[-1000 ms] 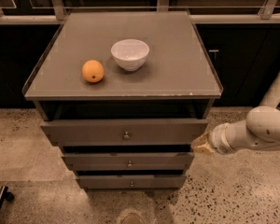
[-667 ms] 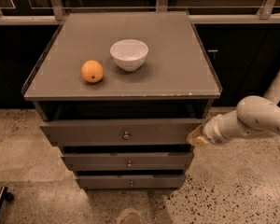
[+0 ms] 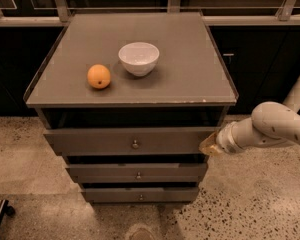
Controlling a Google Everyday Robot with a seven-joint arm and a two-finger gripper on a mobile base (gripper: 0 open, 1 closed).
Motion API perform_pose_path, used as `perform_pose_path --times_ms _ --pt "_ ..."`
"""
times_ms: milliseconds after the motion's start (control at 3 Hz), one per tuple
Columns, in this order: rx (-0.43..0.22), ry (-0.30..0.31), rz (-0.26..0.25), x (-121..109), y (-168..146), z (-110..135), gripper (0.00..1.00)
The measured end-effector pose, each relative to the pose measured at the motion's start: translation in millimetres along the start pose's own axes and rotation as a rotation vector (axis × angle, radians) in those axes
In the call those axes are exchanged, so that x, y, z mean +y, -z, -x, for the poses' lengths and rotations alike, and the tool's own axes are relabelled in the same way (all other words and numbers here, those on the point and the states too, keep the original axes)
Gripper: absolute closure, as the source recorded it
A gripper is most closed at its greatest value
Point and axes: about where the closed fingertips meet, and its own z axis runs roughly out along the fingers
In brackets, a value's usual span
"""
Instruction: Close top drawer
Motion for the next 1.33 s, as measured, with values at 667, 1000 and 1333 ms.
perform_pose_path --times_ms 667,1000,1333 --pt "0.035 -0.091 0.017 66.3 84.5 -63.4 1.00" --pt "0.068 -0.101 0.020 96.4 98.9 -74.4 0.82" --pt "0.068 -0.099 0.023 96.5 97.5 -73.8 0.58"
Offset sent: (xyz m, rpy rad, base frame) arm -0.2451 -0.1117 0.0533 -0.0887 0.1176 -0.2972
